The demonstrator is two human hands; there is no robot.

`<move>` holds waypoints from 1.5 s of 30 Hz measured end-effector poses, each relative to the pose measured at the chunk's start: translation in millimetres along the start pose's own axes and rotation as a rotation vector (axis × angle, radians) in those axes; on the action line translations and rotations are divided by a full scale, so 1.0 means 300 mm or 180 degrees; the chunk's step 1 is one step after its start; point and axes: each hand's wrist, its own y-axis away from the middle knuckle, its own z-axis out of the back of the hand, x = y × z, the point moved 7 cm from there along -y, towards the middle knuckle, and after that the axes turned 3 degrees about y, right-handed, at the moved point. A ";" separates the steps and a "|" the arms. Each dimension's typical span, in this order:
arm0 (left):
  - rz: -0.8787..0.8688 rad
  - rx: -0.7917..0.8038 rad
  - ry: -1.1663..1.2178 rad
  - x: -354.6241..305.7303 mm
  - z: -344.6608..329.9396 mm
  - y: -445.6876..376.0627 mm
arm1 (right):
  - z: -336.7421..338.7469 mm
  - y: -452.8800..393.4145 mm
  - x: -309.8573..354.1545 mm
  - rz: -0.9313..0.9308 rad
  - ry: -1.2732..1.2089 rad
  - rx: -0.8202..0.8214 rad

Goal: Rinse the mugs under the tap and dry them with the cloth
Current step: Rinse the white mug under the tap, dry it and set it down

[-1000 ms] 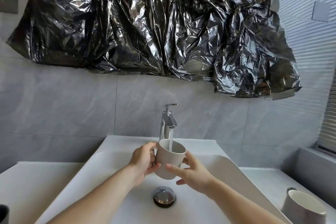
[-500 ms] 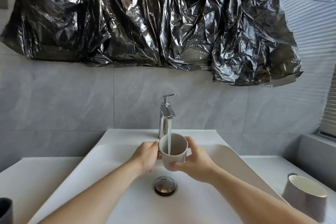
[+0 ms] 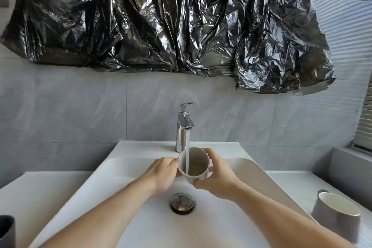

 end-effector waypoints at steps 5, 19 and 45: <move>-0.0144 0.0251 -0.0209 -0.009 -0.017 0.005 | -0.008 -0.006 -0.014 0.0054 0.0103 0.0022; 0.0115 0.0709 -0.0036 0.012 -0.052 0.020 | -0.002 0.003 -0.014 -0.0246 0.0188 0.0289; 0.0950 0.1222 0.0294 0.029 -0.065 0.069 | -0.024 0.064 0.018 -0.0839 -0.0581 0.0958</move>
